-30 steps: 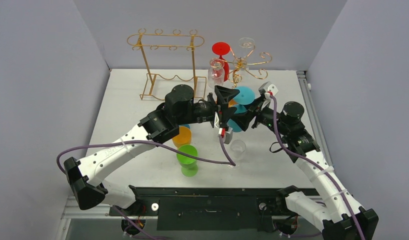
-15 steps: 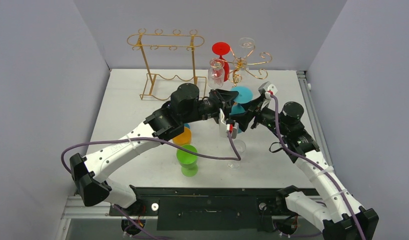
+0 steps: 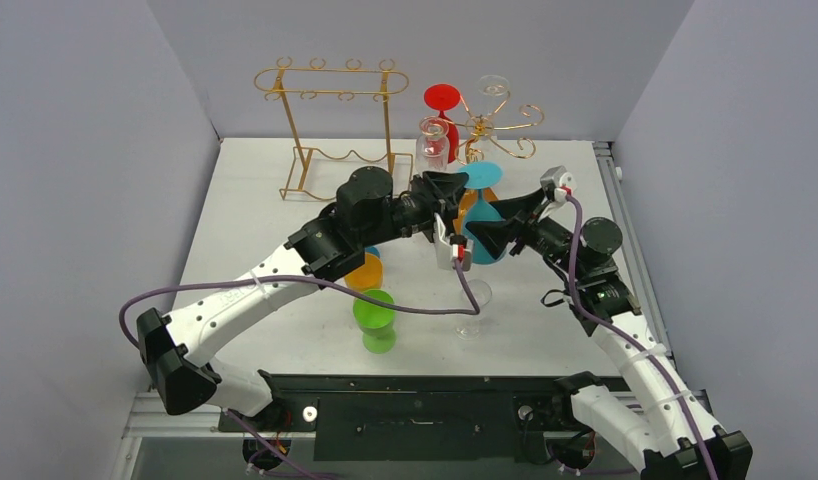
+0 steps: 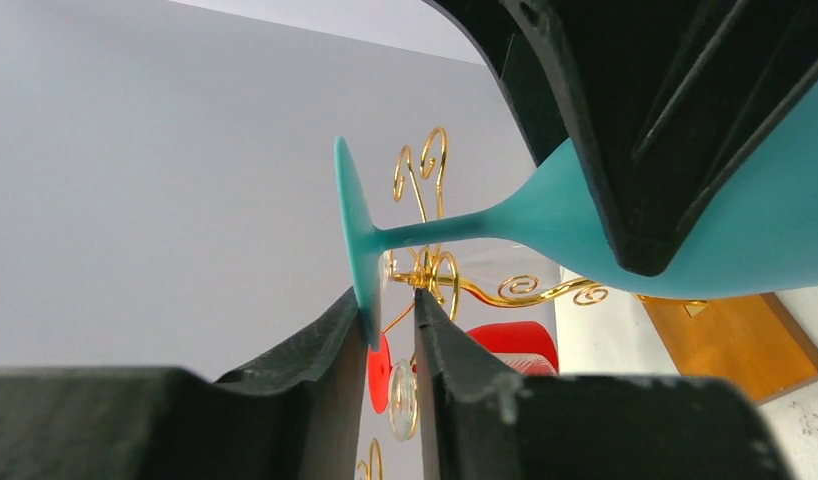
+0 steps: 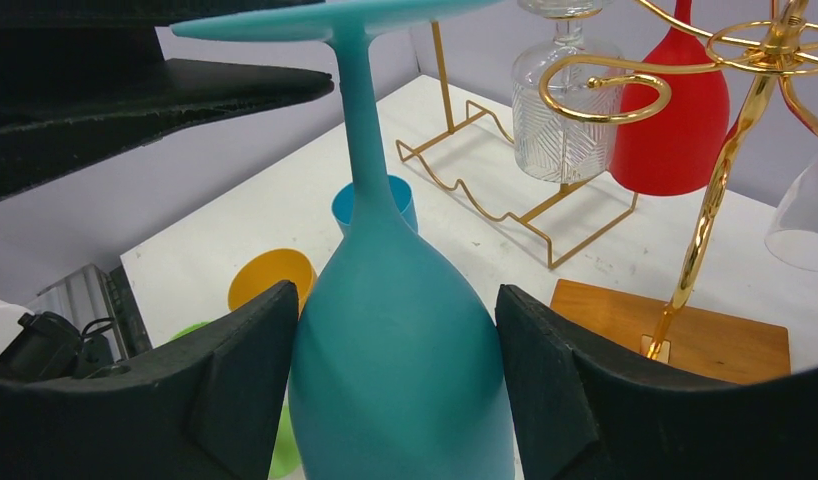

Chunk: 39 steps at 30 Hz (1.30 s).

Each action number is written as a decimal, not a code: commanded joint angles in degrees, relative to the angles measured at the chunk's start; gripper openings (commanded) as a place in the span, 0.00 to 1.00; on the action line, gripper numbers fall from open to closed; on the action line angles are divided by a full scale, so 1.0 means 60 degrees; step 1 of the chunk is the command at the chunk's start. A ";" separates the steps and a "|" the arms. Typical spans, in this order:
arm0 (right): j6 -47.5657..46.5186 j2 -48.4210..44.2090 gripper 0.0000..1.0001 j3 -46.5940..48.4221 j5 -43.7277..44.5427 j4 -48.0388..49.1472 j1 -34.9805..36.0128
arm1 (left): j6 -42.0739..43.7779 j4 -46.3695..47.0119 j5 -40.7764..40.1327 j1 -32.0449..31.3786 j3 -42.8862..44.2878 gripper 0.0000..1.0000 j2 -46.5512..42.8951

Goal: Place the wine glass upside down on the wine glass rack
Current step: Turn the wine glass upside down at the wine rack.

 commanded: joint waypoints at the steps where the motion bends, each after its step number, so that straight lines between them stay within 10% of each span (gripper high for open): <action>1: 0.0258 -0.0005 0.36 -0.0020 0.0110 0.1230 -0.0075 | -0.0012 0.0733 0.0040 -0.0028 -0.0175 0.26 -0.0465; 8: -0.0407 0.0544 0.34 -0.0137 0.0872 0.1231 -0.0240 | -0.0500 0.1305 -0.0297 -0.0024 -0.0131 0.66 -0.0588; 39: -0.0005 0.4137 0.33 0.1448 0.1100 0.3758 -0.0764 | -0.2519 0.0173 -0.0993 0.0305 -0.2553 0.91 -0.3868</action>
